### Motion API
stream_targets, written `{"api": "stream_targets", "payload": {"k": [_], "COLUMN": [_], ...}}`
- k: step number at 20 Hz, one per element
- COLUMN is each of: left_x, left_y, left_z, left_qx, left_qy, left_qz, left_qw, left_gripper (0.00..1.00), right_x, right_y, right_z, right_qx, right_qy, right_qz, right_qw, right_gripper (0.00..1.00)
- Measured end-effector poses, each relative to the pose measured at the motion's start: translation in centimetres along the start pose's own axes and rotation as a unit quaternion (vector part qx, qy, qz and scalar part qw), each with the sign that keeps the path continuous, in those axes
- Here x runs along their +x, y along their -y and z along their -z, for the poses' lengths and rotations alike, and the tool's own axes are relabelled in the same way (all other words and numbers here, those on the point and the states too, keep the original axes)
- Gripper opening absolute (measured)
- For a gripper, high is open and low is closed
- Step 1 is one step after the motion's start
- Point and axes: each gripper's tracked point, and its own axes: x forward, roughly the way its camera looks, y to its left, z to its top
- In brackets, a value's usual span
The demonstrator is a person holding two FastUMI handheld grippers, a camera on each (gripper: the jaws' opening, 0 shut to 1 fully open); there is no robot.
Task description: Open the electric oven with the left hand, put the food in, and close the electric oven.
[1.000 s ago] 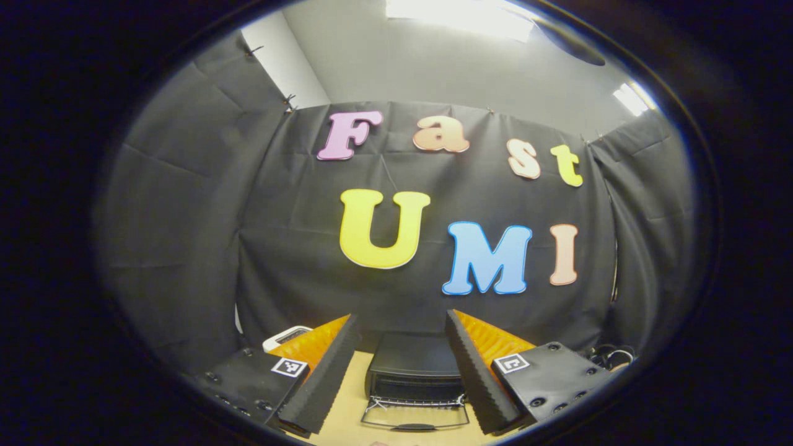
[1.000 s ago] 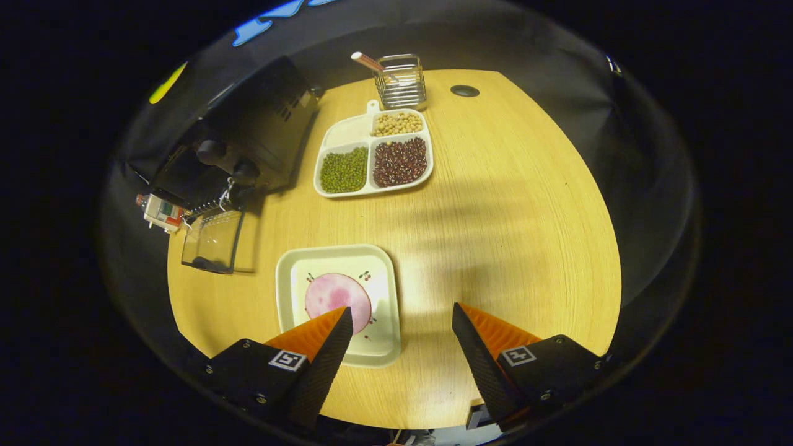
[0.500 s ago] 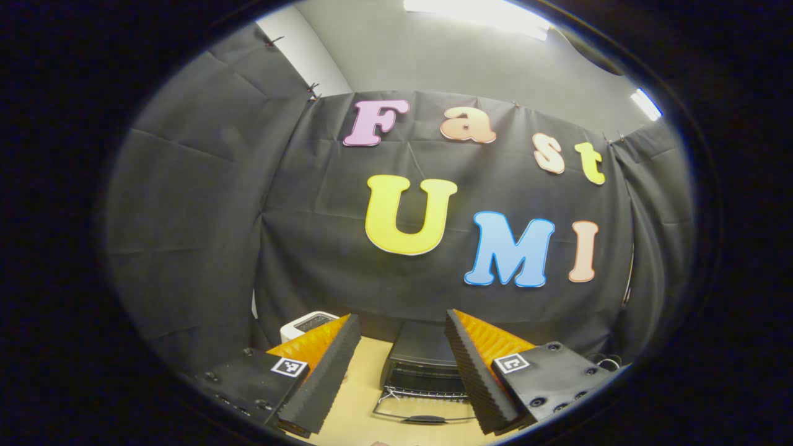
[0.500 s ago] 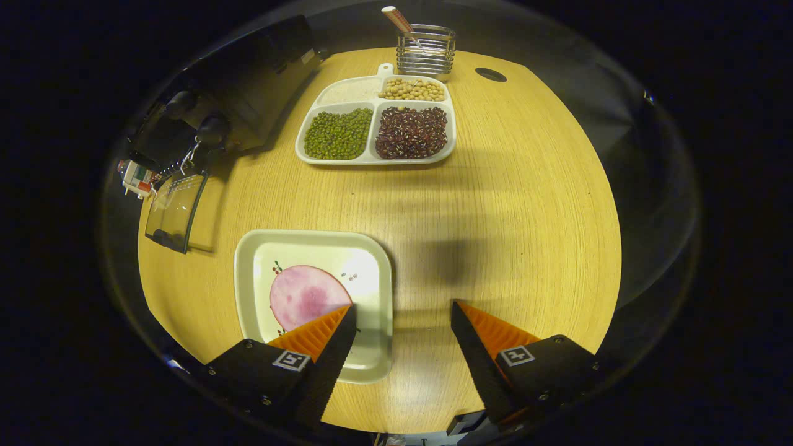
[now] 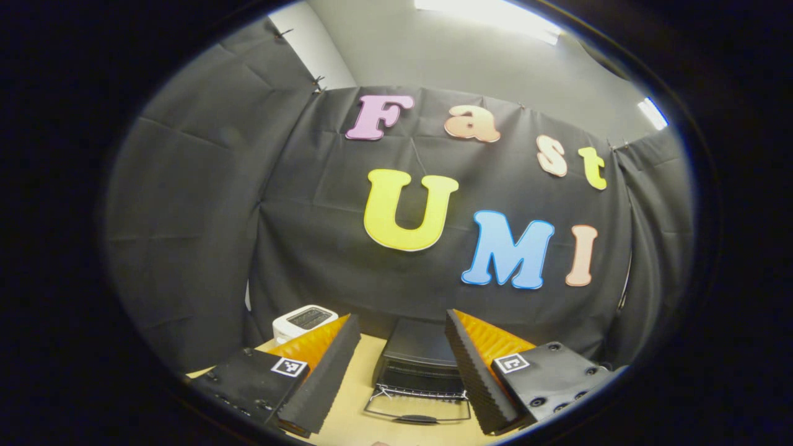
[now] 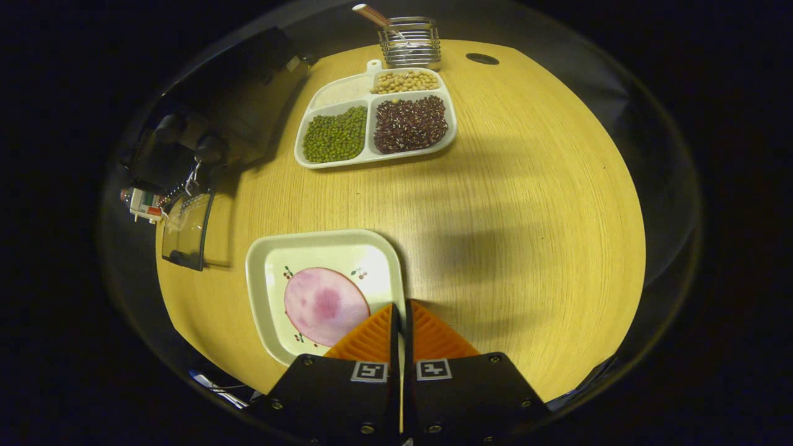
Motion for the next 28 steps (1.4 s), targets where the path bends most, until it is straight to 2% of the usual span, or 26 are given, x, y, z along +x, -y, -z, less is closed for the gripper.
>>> {"api": "stream_targets", "payload": {"k": [1, 2, 3, 4, 8, 9, 10, 13, 14, 22, 26, 28], "left_x": [0.1, 0.2, 0.2, 0.3, 0.5, 0.5, 0.4, 0.9, 0.9, 1.3, 1.3, 1.4], "left_y": [0.1, 0.4, 0.5, 0.7, 1.3, 1.5, 1.6, 2.3, 2.6, 3.8, 4.4, 4.5], "left_z": [-0.1, -0.1, -0.3, -0.5, -1.3, -1.6, -1.6, -1.8, -1.8, -2.4, -2.2, -2.5], "left_qx": [0.001, 0.004, 0.007, 0.009, 0.018, 0.023, 0.027, 0.035, 0.035, 0.036, 0.034, 0.031], "left_qy": [0.0, -0.001, -0.001, -0.001, 0.003, 0.003, 0.003, 0.002, 0.001, 0.007, 0.007, 0.01], "left_qz": [0.002, 0.003, 0.003, 0.003, 0.005, 0.005, 0.005, 0.008, 0.01, 0.023, 0.033, 0.039], "left_qw": [1.0, 1.0, 1.0, 1.0, 1.0, 1.0, 1.0, 0.999, 0.999, 0.999, 0.999, 0.999], "left_gripper": [0.94, 0.98, 0.98, 0.98, 0.98, 0.98, 0.94, 0.94, 0.98, 0.98, 0.98, 0.98], "right_x": [0.5, 0.5, 0.6, 0.3, -0.2, -0.4, -0.5, -0.6, -0.5, -2.8, -5.2, -6.4], "right_y": [0.5, 0.8, 1.1, 1.2, 1.8, 1.8, 1.6, 1.3, 1.1, 0.0, -2.1, -3.3], "right_z": [-0.3, -0.4, -0.3, -0.2, -0.1, 0.0, 0.0, 0.6, 0.7, 1.4, 1.3, 1.6], "right_qx": [0.007, 0.012, 0.013, 0.012, 0.064, 0.078, 0.094, 0.13, 0.139, 0.173, 0.216, 0.231], "right_qy": [0.007, 0.011, 0.013, 0.016, 0.047, 0.052, 0.06, 0.069, 0.074, 0.12, 0.141, 0.15], "right_qz": [-0.009, -0.015, -0.023, -0.036, -0.11, -0.131, -0.147, -0.192, -0.204, -0.278, -0.336, -0.349], "right_qw": [1.0, 1.0, 1.0, 0.999, 0.991, 0.987, 0.983, 0.97, 0.966, 0.937, 0.906, 0.896], "right_gripper": [0.01, 0.07, 0.01, 0.01, 0.01, 0.01, 0.01, 0.0, 0.01, 0.01, 0.01, 0.01]}}
